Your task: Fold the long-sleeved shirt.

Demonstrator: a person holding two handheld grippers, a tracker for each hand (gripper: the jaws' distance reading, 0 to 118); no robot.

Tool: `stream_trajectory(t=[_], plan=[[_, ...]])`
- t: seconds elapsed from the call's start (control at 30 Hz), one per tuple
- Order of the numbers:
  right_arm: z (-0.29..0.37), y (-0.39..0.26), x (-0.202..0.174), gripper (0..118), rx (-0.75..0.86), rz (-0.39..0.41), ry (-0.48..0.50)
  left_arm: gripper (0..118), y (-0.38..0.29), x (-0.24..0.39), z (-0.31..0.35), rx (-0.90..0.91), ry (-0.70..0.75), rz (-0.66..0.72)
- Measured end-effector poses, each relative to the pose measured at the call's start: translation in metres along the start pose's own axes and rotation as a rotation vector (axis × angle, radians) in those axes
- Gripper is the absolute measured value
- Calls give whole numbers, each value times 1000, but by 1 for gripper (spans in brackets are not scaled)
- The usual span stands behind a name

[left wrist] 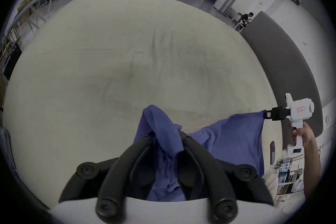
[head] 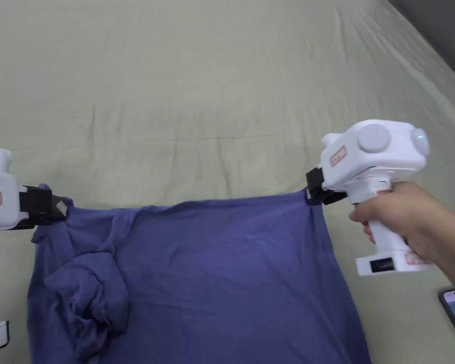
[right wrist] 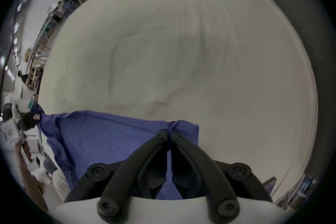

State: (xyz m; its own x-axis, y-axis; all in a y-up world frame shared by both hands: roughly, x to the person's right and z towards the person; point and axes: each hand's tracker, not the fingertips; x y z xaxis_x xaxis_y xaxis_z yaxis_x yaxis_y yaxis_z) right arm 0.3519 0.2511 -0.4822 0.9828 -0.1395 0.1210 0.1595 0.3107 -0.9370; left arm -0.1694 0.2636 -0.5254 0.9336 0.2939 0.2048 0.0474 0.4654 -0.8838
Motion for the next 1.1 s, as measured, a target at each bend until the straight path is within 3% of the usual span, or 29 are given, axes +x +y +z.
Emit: stream_trajectory(t=[0.1,0.2,0.3,0.4,0.47,0.53,0.67,0.73,0.8,1.03,1.07,1.1], plan=[[46,-39,-3,5,65,69,-7,17,-27,8,35,41,-13,-31],[76,-89,1,5,71,64,8,17,-67,13,61,29,-20,-54],[92,-148,3,5,131,34,-46,17,-114,12,80,-12,-21,-28],[96,-201,2,5,90,17,-41,17,-157,10,92,-79,-12,-12],[92,-227,-1,5,17,47,-81,17,-178,10,94,-134,7,-1],[75,-253,-10,5,-80,136,-166,17,-197,8,87,-180,1,9],[36,-272,-14,5,-203,151,-157,17,-217,6,61,-262,12,28],[19,-270,-15,5,-251,191,-219,17,-223,6,46,-281,22,26],[6,-266,-13,5,-265,179,-197,17,-226,3,35,-320,88,-14],[-4,-265,-13,6,-304,221,-242,20,-228,0,31,-287,80,13],[-2,-263,-12,15,-304,223,-238,55,-226,1,33,-283,82,20],[7,-262,-9,34,-302,235,-214,100,-223,4,42,-267,106,21]])
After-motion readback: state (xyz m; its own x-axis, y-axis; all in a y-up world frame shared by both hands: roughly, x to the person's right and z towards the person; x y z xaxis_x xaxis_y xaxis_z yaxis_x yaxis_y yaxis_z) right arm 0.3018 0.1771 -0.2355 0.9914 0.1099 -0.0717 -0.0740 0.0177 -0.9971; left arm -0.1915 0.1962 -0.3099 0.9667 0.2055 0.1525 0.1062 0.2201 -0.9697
